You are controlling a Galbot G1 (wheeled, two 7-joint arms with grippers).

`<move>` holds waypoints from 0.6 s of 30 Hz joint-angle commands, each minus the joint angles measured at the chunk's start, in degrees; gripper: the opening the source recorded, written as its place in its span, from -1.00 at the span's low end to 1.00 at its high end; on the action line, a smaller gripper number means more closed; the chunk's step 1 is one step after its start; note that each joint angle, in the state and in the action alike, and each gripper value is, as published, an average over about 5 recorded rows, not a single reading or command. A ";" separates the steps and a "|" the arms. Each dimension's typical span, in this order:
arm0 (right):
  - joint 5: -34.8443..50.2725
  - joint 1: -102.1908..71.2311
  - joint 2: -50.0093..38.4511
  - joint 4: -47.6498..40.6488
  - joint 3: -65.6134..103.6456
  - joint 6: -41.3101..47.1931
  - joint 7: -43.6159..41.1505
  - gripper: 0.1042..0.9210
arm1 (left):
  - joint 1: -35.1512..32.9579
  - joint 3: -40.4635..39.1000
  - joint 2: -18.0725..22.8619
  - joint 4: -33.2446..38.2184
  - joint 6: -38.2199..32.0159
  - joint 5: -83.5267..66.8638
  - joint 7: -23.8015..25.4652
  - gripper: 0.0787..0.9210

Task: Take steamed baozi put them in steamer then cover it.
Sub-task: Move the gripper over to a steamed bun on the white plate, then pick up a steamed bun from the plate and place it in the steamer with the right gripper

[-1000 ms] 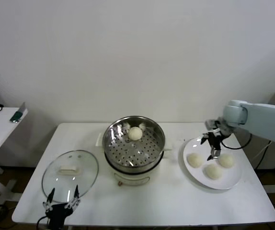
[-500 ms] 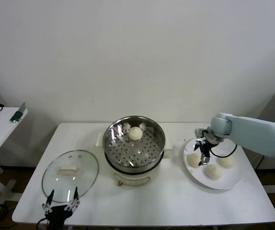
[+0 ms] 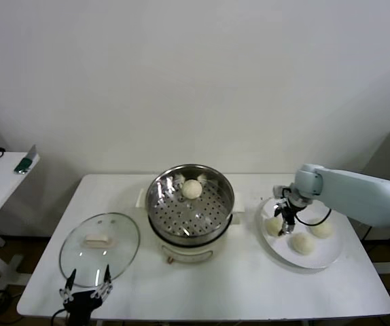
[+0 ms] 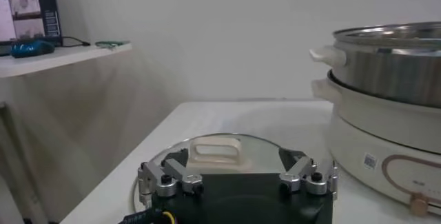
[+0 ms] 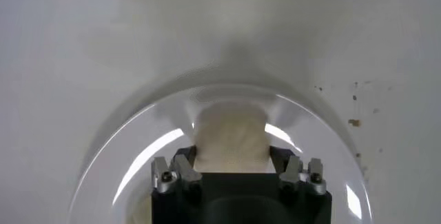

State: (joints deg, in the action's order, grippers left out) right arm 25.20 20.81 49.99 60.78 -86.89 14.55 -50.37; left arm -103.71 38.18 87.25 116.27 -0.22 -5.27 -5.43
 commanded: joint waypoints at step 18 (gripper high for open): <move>17.00 39.95 6.75 8.14 -15.10 -4.11 -12.17 0.39 | -0.27 -0.44 -0.17 1.08 0.21 0.00 -0.05 0.77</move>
State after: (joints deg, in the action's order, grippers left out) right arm 33.91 44.15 53.85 65.81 -96.00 11.23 -58.72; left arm -103.93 37.60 87.09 117.56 0.05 -5.26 -5.46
